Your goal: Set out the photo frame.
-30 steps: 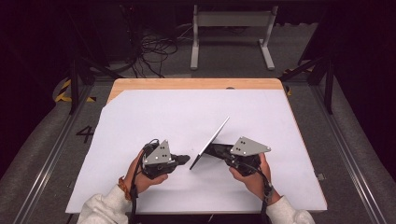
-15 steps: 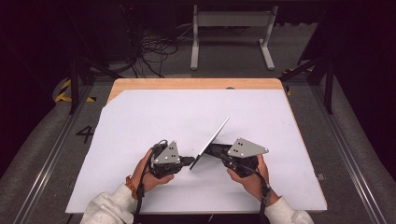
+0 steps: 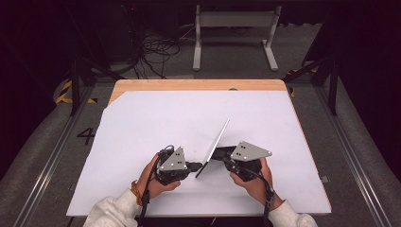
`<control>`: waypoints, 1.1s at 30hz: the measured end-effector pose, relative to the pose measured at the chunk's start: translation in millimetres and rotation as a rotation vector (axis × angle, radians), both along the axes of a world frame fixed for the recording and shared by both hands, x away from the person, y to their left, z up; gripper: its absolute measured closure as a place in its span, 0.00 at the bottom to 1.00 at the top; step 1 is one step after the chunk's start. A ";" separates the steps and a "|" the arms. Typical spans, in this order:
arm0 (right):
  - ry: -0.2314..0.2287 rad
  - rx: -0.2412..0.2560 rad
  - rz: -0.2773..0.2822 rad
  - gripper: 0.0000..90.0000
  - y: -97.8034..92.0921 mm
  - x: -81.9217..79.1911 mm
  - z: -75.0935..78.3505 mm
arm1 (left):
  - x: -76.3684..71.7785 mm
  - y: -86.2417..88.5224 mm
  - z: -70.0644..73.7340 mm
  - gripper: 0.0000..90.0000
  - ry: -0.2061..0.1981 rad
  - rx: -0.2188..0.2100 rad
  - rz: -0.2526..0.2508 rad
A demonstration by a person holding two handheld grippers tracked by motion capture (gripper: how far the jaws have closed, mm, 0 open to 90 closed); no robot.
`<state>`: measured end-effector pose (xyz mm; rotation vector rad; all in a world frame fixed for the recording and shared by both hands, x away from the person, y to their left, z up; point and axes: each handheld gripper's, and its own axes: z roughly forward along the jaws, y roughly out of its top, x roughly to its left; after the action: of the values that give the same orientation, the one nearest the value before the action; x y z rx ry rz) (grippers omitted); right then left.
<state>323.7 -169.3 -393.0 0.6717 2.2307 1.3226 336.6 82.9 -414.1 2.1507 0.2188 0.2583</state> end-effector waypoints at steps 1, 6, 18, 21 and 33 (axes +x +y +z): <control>0.002 0.000 0.000 1.00 -0.4 -0.2 0.0 | -0.5 -0.7 -0.3 1.00 0.004 -0.003 0.000; 0.010 0.004 -0.003 1.00 -2.9 -0.8 0.1 | -3.4 -5.2 -0.4 1.00 -0.007 -0.001 0.002; 0.012 0.011 -0.023 1.00 -6.8 -0.2 -0.1 | -1.5 -16.6 -2.1 1.00 -0.007 0.001 0.009; 0.009 0.013 -0.031 1.00 -6.8 1.0 -0.4 | -1.0 -19.8 -2.2 1.00 -0.007 0.003 0.003; 0.024 0.033 -0.042 1.00 -9.2 10.2 -3.6 | -2.9 -31.8 -2.4 1.00 -0.006 0.005 -0.025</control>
<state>333.9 -178.5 -396.6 0.7461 2.2053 1.3403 333.7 51.0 -416.5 2.1564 0.1879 0.2511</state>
